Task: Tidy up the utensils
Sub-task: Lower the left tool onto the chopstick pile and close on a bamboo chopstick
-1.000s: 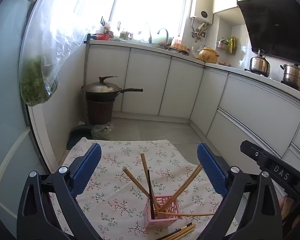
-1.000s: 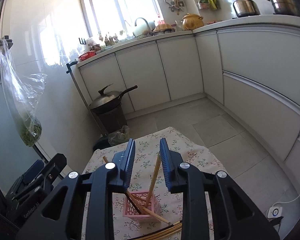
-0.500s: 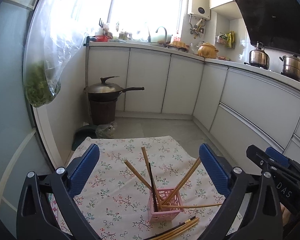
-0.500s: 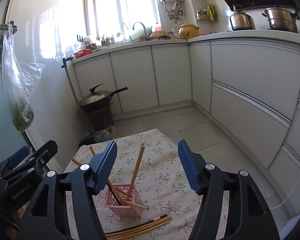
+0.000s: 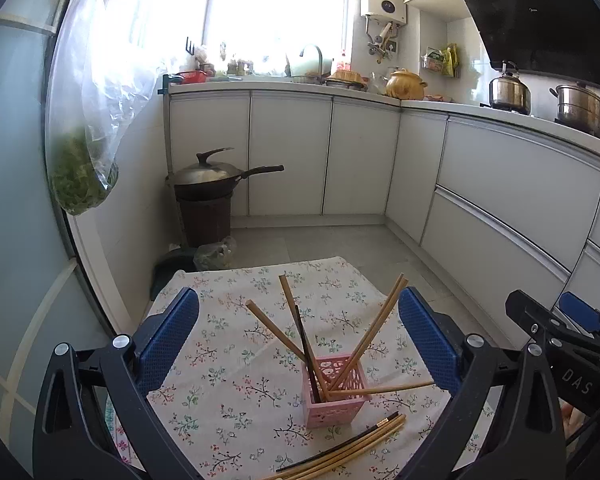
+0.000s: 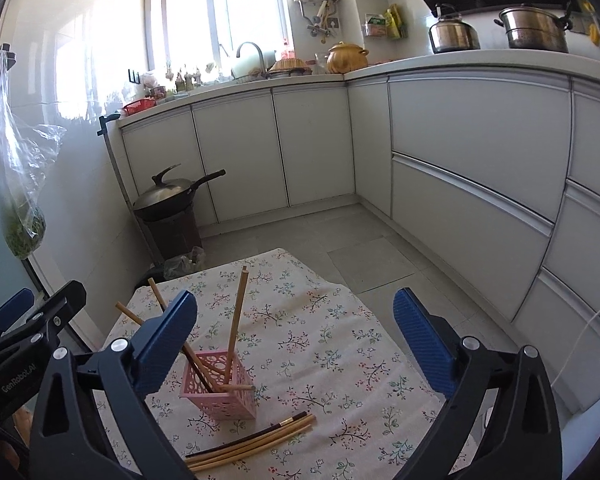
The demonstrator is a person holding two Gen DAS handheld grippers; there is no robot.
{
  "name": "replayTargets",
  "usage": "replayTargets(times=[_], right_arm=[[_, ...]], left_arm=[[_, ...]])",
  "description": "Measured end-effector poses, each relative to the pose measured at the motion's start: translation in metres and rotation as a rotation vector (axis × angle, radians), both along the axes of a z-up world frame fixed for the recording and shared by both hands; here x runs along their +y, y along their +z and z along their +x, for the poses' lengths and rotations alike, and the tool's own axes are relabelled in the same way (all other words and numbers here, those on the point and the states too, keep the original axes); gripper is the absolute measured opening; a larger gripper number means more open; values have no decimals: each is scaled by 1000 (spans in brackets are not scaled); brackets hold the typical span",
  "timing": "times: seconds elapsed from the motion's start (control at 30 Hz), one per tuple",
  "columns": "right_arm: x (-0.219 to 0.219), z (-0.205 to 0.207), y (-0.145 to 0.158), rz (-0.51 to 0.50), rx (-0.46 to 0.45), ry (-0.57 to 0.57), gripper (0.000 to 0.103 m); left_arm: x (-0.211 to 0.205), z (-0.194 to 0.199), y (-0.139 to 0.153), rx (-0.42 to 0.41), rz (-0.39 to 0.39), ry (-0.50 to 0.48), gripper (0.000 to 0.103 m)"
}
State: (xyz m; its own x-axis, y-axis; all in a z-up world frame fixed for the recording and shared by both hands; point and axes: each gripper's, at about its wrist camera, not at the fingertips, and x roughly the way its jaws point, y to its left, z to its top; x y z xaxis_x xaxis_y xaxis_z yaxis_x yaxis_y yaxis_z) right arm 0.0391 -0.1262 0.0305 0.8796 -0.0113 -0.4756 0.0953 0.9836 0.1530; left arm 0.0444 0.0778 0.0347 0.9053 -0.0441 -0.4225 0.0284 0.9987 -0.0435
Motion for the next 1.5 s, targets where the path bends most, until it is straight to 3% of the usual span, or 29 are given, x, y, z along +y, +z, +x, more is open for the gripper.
replayTargets(times=[0.23, 0.37, 0.5, 0.57, 0.67, 0.83, 0.93, 1.07, 1.27, 1.5], right_arm=[[-11, -9, -5, 13, 26, -2, 96], [-28, -21, -15, 57, 69, -13, 96], [-58, -32, -34, 127, 152, -43, 96], [-72, -36, -41, 168, 186, -59, 96], [-94, -40, -44, 224, 205, -110, 96], [-118, -45, -45, 303, 207, -160, 96], [-130, -47, -49, 340, 225, -171, 96], [-142, -49, -56, 355, 250, -191, 96], [-169, -50, -68, 427, 297, -238, 96], [-190, -52, -80, 517, 335, -244, 96]], left_arm=[[-8, -1, -7, 22, 44, -32, 96], [-12, 0, -22, 72, 73, -124, 96], [-26, 7, -62, 243, 118, -348, 96], [-45, 7, -94, 351, 192, -512, 96], [-78, -6, -138, 416, 334, -652, 96], [-121, -18, -192, 523, 378, -857, 96], [-134, -9, -212, 569, 353, -893, 96], [-141, 19, -224, 596, 300, -856, 96], [-155, 46, -226, 631, 272, -849, 96], [-172, 55, -238, 664, 300, -867, 96]])
